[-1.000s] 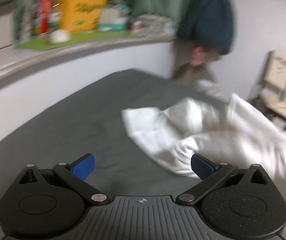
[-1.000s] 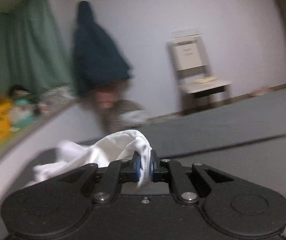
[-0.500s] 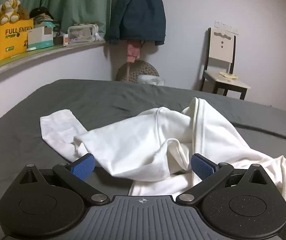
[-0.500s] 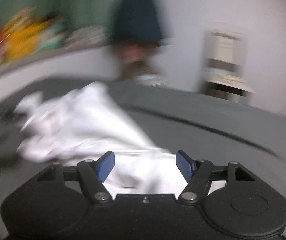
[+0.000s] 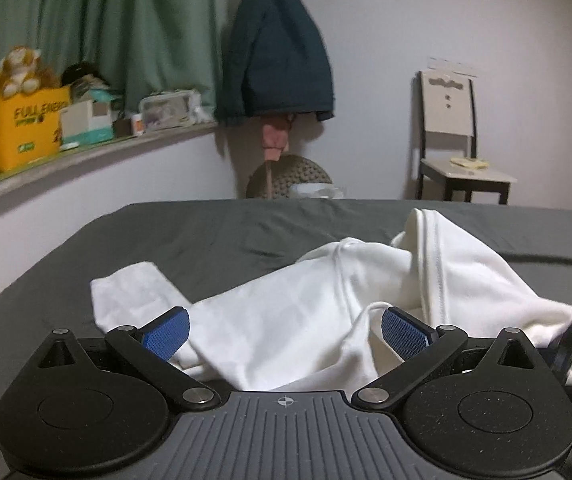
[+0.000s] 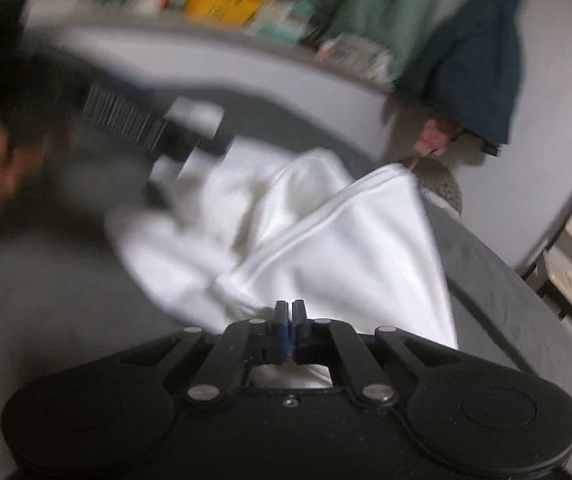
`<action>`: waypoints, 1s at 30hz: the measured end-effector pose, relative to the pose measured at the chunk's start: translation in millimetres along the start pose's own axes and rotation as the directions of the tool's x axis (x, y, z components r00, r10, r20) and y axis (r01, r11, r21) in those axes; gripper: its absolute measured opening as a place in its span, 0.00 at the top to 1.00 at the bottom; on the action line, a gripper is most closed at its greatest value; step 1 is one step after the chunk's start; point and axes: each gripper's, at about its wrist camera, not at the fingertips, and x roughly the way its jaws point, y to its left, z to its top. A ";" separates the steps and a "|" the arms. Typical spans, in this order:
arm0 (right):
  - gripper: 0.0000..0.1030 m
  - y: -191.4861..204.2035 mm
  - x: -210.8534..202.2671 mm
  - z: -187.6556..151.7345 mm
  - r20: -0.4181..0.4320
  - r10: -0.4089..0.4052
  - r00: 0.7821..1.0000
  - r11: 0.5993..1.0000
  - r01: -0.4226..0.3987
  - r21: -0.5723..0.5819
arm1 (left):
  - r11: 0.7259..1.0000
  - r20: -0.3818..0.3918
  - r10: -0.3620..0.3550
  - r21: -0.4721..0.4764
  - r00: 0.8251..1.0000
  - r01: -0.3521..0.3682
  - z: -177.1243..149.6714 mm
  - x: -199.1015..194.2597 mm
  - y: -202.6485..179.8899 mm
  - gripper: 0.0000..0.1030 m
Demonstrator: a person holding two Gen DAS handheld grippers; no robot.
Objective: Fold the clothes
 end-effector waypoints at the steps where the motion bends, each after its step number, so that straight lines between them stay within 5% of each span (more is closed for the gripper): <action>1: 0.98 -13.4 -9.3 0.8 0.028 -0.006 1.000 0.998 0.004 0.060 | 1.000 0.001 -0.006 0.004 1.000 0.006 0.3 -0.2 -0.7 0.00; 6: 0.99 -104.9 -50.1 8.3 0.117 -0.206 0.972 0.942 0.164 0.294 | 0.999 -0.004 -0.020 -0.031 1.000 0.019 1.6 -3.0 4.1 0.00; 13: 0.99 -303.7 -71.0 -3.1 -0.068 -0.537 0.841 0.684 0.481 0.549 | 0.998 -0.007 -0.043 -0.050 0.999 0.043 0.6 -2.1 0.9 0.00; 18: 1.00 -396.1 -62.1 -33.2 -0.283 -0.647 0.708 0.490 0.671 0.557 | 0.998 -0.009 -0.052 -0.032 0.999 0.052 -0.1 -1.4 -3.1 0.00; 21: 0.99 -406.3 -52.8 -53.5 -0.384 -0.716 0.584 0.375 0.785 0.493 | 0.998 -0.017 -0.058 -0.041 0.998 0.057 -0.6 -0.2 -2.8 0.00; 22: 0.99 -406.7 -50.3 -64.4 -0.423 -0.708 0.566 0.360 0.804 0.473 | 0.997 -0.022 -0.059 -0.042 0.998 0.058 -0.8 0.5 -2.9 0.00; 23: 0.99 -406.7 -49.1 -76.3 -0.460 -0.660 0.594 0.370 0.790 0.489 | 0.997 -0.028 -0.061 -0.044 0.998 0.060 -0.8 1.2 -3.1 0.00; 25: 0.93 -398.4 -51.6 -95.8 -0.438 -0.518 0.735 0.449 0.669 0.592 | 0.997 -0.039 -0.065 -0.046 0.997 0.063 -0.8 2.5 -3.5 0.00; 26: 0.91 -382.2 -52.3 -101.6 -0.389 -0.431 0.814 0.519 0.576 0.631 | 0.997 -0.045 -0.068 -0.048 0.997 0.066 -0.9 3.3 -3.9 0.00; 27: 0.79 -362.3 -53.7 -102.7 -0.345 -0.363 0.866 0.588 0.500 0.636 | 0.997 -0.055 -0.070 -0.049 0.996 0.067 -1.3 4.3 -4.6 0.00; 28: 0.63 -341.4 -55.1 -103.6 -0.300 -0.289 0.909 0.652 0.417 0.633 | 0.997 -0.063 -0.069 -0.048 0.996 0.066 -1.4 5.3 -5.8 0.00; 30: 0.44 -275.2 -57.5 -99.4 -0.216 -0.129 0.968 0.782 0.233 0.579 | 0.997 -0.077 -0.066 -0.043 0.995 0.063 -1.7 6.9 -8.0 0.00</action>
